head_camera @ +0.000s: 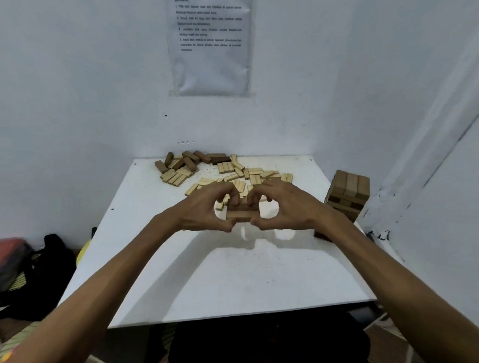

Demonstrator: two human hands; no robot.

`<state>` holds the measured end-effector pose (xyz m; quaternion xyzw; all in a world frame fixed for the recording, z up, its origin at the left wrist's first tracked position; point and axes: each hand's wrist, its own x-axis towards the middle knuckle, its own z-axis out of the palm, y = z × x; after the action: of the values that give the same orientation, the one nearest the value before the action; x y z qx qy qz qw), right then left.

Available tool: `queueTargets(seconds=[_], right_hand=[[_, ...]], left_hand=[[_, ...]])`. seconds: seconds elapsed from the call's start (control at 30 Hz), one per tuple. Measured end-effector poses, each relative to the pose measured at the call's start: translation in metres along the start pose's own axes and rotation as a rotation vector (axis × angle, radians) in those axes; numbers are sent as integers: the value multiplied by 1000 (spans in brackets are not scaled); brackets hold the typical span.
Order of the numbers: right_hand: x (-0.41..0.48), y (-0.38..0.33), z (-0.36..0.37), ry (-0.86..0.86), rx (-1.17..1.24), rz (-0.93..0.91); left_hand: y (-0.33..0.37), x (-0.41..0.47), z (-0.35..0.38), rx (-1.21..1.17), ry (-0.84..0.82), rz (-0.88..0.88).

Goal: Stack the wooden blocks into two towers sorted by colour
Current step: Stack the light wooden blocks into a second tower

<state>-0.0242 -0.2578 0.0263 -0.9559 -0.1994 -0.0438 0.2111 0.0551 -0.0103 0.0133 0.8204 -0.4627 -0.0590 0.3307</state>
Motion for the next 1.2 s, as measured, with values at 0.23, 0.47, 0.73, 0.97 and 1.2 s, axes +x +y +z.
queueTargets(seconds=[0.23,0.47,0.73,0.97,1.2], right_hand=[[-18,8,-60,85,-87,68],[-55,33,-105,134,-147,186],[-101,67,-123,183,-114,329],[-125,86,-124,192,-114,406],[-127,91,-124,190,-109,423]], left_hand=[[35,57,-20,12,-33,130],[68,124,-11,9,-128,222],[97,182,22,25,-202,328],[109,206,45,19,-252,348],[103,216,53,22,-250,351]])
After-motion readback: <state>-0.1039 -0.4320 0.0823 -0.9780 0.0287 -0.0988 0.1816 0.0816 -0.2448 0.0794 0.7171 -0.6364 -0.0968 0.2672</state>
